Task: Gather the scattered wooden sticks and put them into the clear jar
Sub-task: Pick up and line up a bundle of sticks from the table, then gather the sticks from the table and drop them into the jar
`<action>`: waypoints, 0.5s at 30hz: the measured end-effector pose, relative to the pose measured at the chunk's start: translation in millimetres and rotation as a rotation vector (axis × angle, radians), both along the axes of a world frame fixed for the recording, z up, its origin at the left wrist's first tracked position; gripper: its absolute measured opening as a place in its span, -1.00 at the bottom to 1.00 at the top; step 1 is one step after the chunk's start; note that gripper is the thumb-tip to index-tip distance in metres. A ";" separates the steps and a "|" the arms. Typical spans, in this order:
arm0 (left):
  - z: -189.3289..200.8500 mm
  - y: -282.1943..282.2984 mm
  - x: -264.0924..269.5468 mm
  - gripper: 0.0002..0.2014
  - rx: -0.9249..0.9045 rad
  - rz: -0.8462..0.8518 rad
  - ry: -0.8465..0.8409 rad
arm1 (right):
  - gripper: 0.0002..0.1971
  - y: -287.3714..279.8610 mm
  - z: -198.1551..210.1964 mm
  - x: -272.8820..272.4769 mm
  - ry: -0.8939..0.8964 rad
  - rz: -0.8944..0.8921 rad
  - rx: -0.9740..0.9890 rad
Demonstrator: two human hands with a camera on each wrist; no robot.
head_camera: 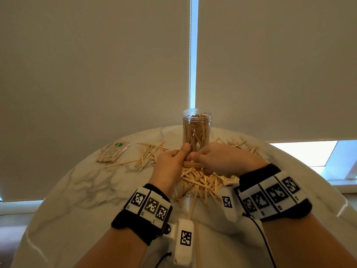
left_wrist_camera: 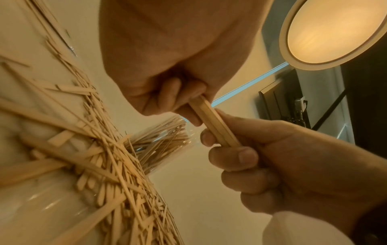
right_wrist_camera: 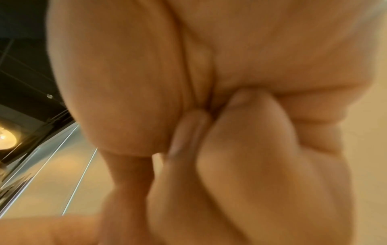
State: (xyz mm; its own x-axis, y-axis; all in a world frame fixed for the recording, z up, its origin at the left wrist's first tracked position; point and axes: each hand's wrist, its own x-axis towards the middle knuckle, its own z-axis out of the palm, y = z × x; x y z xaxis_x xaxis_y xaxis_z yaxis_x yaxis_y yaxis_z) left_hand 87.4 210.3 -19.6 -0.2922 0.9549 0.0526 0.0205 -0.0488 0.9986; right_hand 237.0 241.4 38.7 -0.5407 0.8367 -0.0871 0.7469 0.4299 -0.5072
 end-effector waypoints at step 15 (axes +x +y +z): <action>11.2 12.9 -2.4 -0.79 -0.041 0.121 -0.346 | -0.77 1.3 28.8 34.0 0.339 -0.190 0.172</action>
